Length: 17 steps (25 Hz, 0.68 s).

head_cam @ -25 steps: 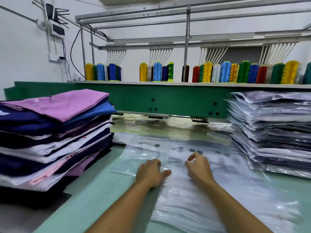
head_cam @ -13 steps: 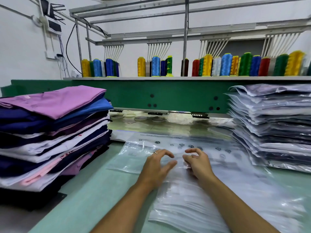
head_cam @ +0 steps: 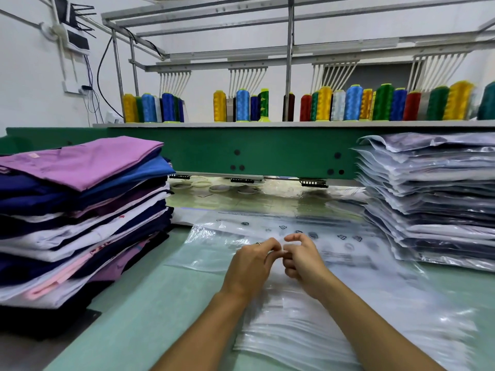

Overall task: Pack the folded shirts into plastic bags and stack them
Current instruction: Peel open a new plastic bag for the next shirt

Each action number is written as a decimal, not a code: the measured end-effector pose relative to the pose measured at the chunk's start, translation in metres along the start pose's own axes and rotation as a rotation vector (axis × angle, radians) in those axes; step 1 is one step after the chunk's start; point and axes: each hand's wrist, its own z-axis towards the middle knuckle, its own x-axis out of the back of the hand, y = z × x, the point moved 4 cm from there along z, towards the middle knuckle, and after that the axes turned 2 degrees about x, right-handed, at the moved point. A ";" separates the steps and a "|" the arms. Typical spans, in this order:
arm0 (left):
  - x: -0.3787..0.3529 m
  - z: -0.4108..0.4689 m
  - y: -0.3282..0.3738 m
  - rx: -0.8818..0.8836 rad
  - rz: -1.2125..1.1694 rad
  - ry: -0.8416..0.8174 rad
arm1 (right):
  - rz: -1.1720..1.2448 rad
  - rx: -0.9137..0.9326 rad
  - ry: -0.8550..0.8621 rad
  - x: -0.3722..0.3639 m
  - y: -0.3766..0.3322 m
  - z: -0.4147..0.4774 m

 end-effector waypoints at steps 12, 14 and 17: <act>0.048 -0.010 -0.066 0.416 0.106 0.226 | 0.145 0.020 0.190 0.064 -0.013 0.008; 0.057 -0.013 -0.075 0.470 0.155 0.252 | 0.164 0.023 0.226 0.075 -0.016 0.008; 0.069 -0.017 -0.083 0.569 0.162 0.334 | 0.191 0.032 0.288 0.088 -0.016 0.006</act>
